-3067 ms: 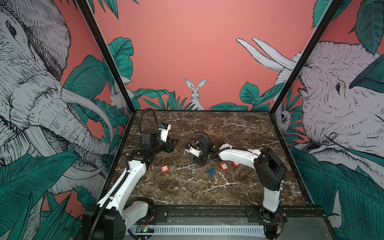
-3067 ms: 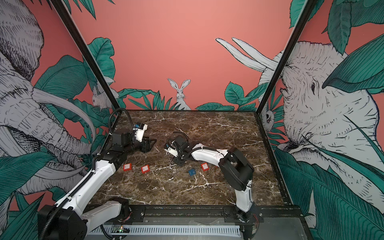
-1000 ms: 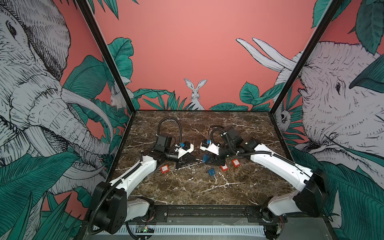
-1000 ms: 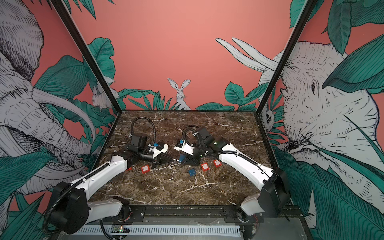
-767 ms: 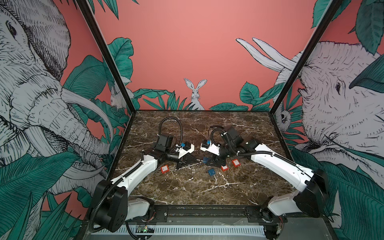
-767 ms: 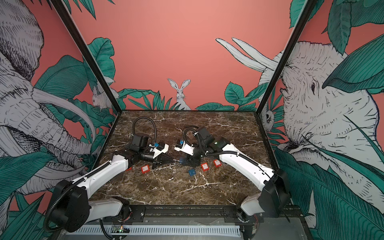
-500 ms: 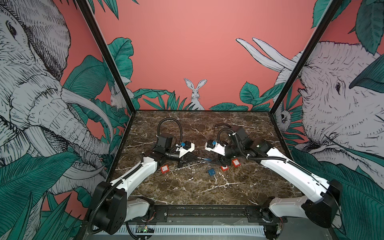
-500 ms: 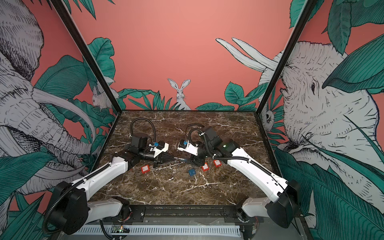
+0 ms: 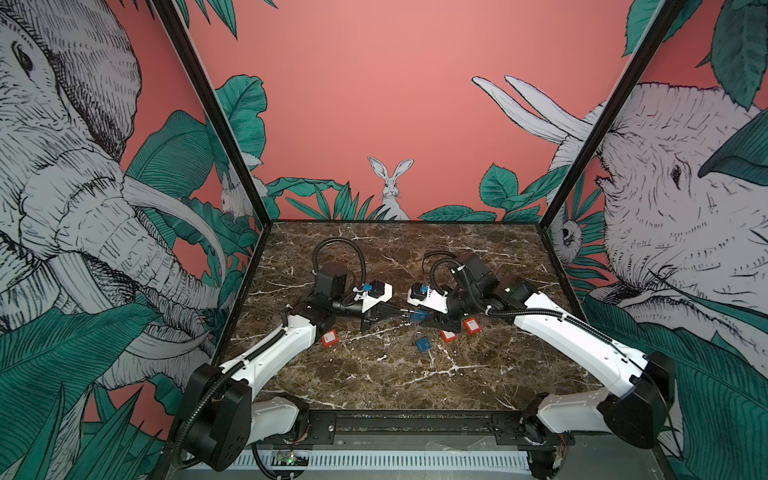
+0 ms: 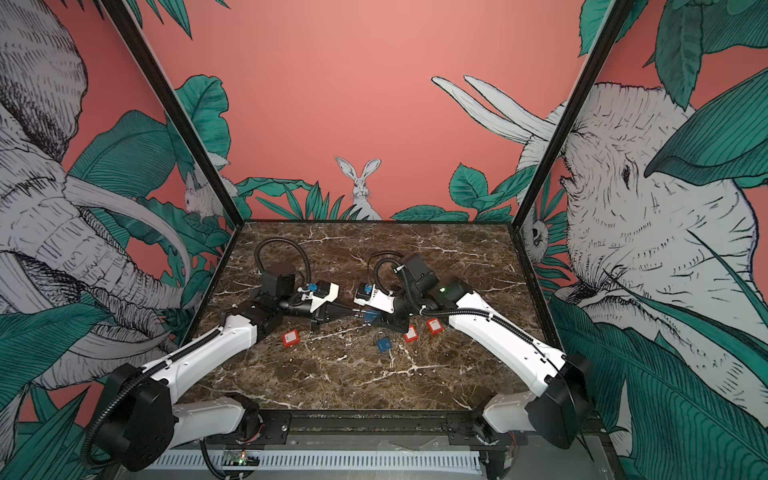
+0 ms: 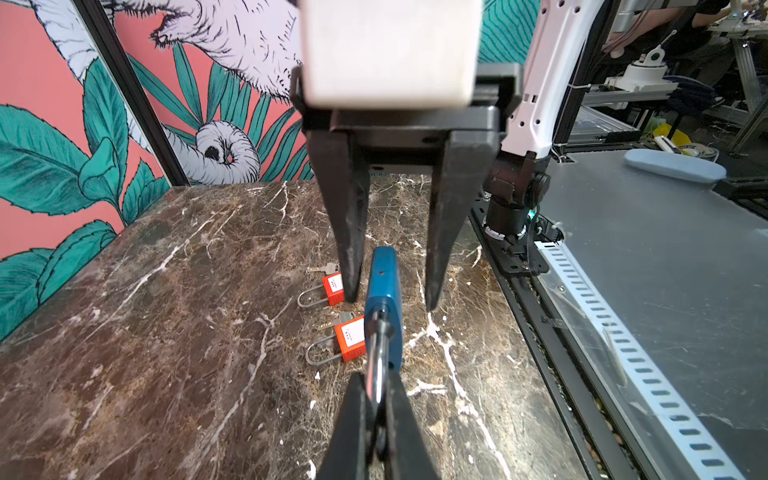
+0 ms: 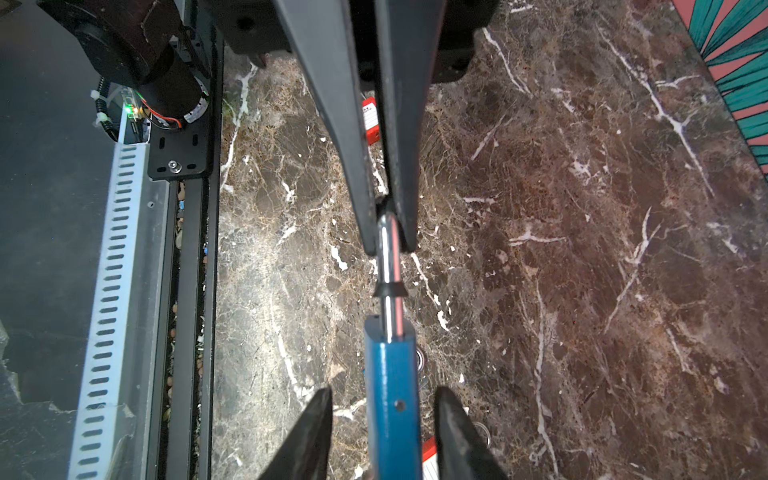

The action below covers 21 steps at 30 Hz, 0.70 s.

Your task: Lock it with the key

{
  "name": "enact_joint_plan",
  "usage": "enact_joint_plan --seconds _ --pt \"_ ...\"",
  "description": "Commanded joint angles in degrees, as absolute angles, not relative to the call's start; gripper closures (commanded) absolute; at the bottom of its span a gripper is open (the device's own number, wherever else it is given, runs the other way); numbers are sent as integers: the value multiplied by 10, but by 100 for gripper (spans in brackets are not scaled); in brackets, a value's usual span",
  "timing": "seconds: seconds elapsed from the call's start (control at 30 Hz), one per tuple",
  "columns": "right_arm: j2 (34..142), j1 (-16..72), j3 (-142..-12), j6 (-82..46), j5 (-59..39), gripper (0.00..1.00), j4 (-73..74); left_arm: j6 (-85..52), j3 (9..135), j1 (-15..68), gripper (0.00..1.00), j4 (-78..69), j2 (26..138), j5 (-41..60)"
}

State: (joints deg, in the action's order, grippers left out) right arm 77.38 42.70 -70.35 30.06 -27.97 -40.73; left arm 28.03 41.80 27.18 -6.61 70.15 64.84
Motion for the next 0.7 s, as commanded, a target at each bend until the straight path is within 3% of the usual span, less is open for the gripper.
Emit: enact_joint_plan --seconds 0.0,0.37,0.67 --pt "777 425 -701 304 -301 67 -408 274 411 277 100 -110 675 660" --pt "768 425 -697 308 -324 90 -405 268 407 291 100 -125 680 658" --pt "769 425 -700 303 -369 97 -389 268 403 318 100 -143 693 648"
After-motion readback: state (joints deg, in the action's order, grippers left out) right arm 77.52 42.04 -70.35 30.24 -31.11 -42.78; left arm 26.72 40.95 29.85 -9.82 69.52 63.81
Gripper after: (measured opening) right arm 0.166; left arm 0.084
